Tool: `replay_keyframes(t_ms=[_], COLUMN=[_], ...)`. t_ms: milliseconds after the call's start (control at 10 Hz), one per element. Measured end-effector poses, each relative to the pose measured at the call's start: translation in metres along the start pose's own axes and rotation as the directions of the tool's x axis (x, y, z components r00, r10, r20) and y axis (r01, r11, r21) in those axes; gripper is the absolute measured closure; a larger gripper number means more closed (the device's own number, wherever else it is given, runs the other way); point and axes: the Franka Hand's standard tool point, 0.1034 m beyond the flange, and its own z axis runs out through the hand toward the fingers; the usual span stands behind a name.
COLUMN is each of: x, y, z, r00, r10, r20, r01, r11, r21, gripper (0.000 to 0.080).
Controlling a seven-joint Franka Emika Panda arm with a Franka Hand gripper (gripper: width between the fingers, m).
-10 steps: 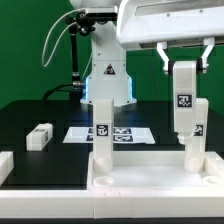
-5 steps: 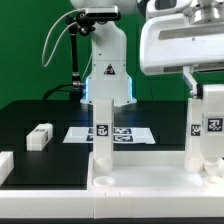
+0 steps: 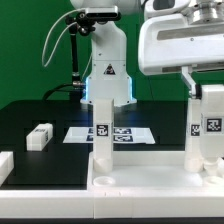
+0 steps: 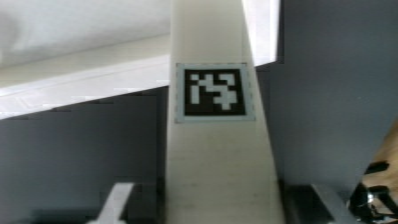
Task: Assemble desk
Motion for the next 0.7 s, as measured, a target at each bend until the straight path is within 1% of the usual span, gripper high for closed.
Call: replay_keyframes(t_ms=[100, 200, 300, 500, 700], x=[-0.002, 0.001, 0.003, 0.003, 0.011], y=[-0.012, -0.014, -0.016, -0.012, -0.006], z=[-0.003, -0.006, -0.007, -0.004, 0.000], r00=[1.000, 0.999, 0.999, 0.998, 0.996], r10=[-0.020, -0.026, -0.024, -0.059, -0.090], r20=[-0.009, -0.019, -0.024, -0.021, -0.029], r01=[0.020, 0.026, 0.024, 0.058, 0.089], r11=[1.000, 1.000, 1.000, 0.998, 0.996], r21=[0.000, -0.005, -0.006, -0.014, -0.025], gripper=[0.0512, 0.0512, 0.0512, 0.0512, 0.0512])
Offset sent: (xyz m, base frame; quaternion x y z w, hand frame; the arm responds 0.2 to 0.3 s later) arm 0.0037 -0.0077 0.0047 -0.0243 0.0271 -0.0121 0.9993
